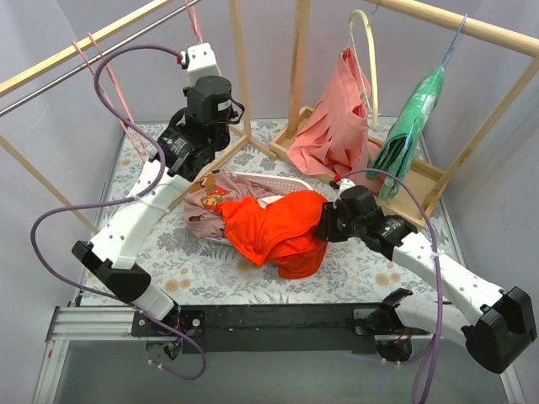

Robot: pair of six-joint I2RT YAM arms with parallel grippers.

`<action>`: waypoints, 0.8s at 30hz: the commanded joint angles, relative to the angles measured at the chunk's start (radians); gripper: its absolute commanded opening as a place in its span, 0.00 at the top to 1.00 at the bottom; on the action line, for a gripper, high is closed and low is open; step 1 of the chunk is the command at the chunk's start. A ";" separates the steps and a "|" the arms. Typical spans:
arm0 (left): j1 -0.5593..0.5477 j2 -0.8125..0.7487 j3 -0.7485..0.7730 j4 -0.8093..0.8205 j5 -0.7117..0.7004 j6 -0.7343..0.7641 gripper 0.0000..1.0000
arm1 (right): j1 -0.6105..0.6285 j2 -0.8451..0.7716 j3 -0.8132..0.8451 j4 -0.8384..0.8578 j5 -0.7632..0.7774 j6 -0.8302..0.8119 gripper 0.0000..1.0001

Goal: Place the t-shirt on the hanger
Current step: Pick up the hanger from the clothesline.

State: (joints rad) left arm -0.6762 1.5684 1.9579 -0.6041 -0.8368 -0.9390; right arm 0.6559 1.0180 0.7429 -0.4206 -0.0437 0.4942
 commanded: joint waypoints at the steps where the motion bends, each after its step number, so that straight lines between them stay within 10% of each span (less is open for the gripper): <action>1: 0.001 -0.122 -0.008 -0.157 0.206 -0.112 1.00 | 0.001 -0.025 0.027 0.029 0.022 -0.008 0.63; 17: -0.002 -0.614 -0.454 -0.278 1.203 -0.070 1.00 | 0.002 -0.058 0.047 -0.021 0.136 -0.008 0.51; 24: -0.002 -0.685 -0.473 -0.471 1.366 0.100 1.00 | 0.001 -0.078 0.053 -0.014 0.180 0.021 0.74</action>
State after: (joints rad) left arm -0.6773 0.9241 1.4986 -0.9493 0.3470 -0.9688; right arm 0.6559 0.9657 0.7650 -0.4469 0.0879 0.4984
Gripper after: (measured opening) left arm 0.031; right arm 0.340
